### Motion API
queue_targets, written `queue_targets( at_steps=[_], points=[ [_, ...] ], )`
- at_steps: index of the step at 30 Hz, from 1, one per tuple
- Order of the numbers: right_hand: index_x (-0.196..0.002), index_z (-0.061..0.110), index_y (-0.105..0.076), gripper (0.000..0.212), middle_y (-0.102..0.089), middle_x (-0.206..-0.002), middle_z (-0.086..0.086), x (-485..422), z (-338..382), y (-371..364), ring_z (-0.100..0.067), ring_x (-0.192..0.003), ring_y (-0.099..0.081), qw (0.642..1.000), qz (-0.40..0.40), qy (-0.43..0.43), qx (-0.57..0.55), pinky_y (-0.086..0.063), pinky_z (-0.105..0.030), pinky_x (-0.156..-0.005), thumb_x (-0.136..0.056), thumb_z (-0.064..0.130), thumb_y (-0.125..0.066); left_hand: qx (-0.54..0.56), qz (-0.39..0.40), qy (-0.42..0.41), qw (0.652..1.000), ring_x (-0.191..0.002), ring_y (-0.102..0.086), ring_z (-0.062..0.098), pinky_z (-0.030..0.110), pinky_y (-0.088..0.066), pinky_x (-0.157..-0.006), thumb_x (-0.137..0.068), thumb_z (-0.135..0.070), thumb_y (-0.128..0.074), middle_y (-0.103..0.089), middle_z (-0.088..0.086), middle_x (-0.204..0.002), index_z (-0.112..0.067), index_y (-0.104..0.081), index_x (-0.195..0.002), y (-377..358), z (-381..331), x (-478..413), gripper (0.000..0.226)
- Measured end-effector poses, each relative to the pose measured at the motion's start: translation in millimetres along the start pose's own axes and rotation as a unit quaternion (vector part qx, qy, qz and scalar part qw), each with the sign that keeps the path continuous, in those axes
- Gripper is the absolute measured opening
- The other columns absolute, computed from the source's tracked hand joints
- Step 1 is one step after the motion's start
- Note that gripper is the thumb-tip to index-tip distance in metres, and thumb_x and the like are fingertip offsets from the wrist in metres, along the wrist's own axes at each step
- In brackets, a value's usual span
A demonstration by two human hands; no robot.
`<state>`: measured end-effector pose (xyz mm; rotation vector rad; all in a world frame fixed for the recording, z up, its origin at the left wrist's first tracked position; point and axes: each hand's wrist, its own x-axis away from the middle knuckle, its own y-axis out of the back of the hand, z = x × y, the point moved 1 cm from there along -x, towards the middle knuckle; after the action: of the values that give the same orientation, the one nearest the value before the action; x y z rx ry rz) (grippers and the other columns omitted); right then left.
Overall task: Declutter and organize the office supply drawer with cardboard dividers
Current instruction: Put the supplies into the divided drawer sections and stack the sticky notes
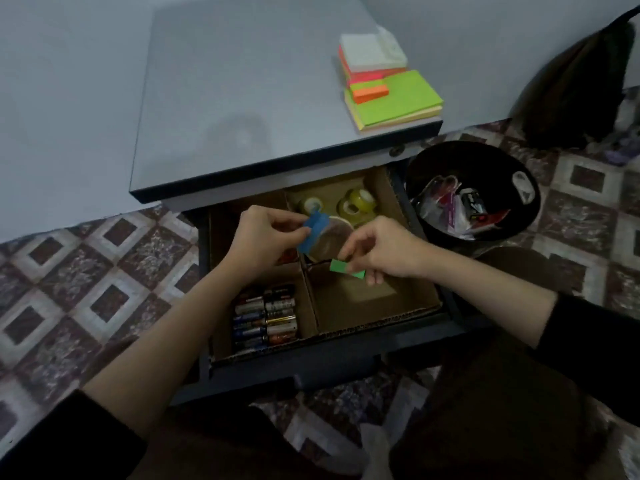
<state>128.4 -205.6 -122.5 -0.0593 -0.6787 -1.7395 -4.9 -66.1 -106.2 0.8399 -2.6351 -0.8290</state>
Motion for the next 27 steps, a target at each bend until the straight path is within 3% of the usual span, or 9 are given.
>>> queue_targets(
  at_steps=[5,7,10,14,19,27],
  points=[
    [-0.092,0.005,-0.072,0.011,-0.063,-0.072,0.002,-13.4,-22.4,-44.3,0.008,-0.046,-0.054,0.989,0.065,-0.001,0.133,-0.041,-0.006,-0.046,-0.082,0.004,-0.067,-0.003,0.018,0.043,0.999,-0.080,-0.062,0.000,0.008,-0.050,-0.068,-0.082,-0.012,-0.068,-0.066,-0.010,-0.085,-0.013,-0.068,-0.106,-9.4,26.0,5.7,0.024],
    [-0.095,0.006,-0.073,0.014,-0.065,-0.082,-0.001,-19.6,-28.8,-52.6,0.003,-0.057,-0.054,0.980,0.084,-0.003,0.182,-0.038,-0.003,-0.051,-0.083,0.007,-0.066,-0.002,0.028,0.048,0.998,-0.079,-0.061,-0.001,0.006,-0.049,-0.068,-0.082,-0.012,-0.068,-0.063,-0.015,-0.083,-0.013,-0.068,-0.107,-10.6,30.6,4.6,0.024],
    [-0.097,0.008,-0.072,0.016,-0.066,-0.093,-0.006,-33.6,-41.7,-60.0,-0.011,-0.080,-0.054,0.969,0.109,-0.020,0.220,-0.037,-0.012,-0.059,-0.085,0.007,-0.062,0.002,0.045,0.051,0.998,-0.080,-0.061,-0.001,0.006,-0.049,-0.069,-0.083,-0.011,-0.067,-0.062,-0.016,-0.085,-0.014,-0.066,-0.108,-12.0,34.3,-0.3,0.025],
    [-0.096,0.007,-0.072,0.014,-0.063,-0.092,-0.006,-43.1,-48.0,-64.5,-0.010,-0.080,-0.047,0.961,0.137,-0.013,0.239,-0.036,-0.017,-0.061,-0.085,0.010,-0.063,0.012,0.059,0.048,0.997,-0.076,-0.062,-0.004,0.006,-0.048,-0.066,-0.082,-0.011,-0.066,-0.063,-0.015,-0.086,-0.015,-0.066,-0.107,-10.2,33.9,-5.0,0.025],
    [-0.094,0.004,-0.073,0.015,-0.070,-0.093,-0.011,-45.6,-50.4,-64.7,-0.019,-0.083,-0.060,0.956,0.163,0.004,0.244,-0.050,-0.028,-0.074,-0.083,0.008,-0.065,0.025,0.057,0.049,0.997,-0.082,-0.064,0.002,0.008,-0.050,-0.070,-0.082,-0.011,-0.067,-0.066,-0.007,-0.090,-0.013,-0.066,-0.108,-12.9,35.0,-5.9,0.026],
    [-0.096,0.010,-0.073,0.015,-0.069,-0.096,-0.007,-44.0,-51.9,-69.5,-0.019,-0.088,-0.060,0.945,0.178,0.008,0.275,-0.049,-0.026,-0.075,-0.083,0.015,-0.066,0.060,0.054,0.057,0.995,-0.080,-0.064,-0.003,0.008,-0.050,-0.069,-0.082,-0.010,-0.065,-0.064,-0.012,-0.089,-0.020,-0.062,-0.107,-13.2,33.1,-3.6,0.027]
  ],
)
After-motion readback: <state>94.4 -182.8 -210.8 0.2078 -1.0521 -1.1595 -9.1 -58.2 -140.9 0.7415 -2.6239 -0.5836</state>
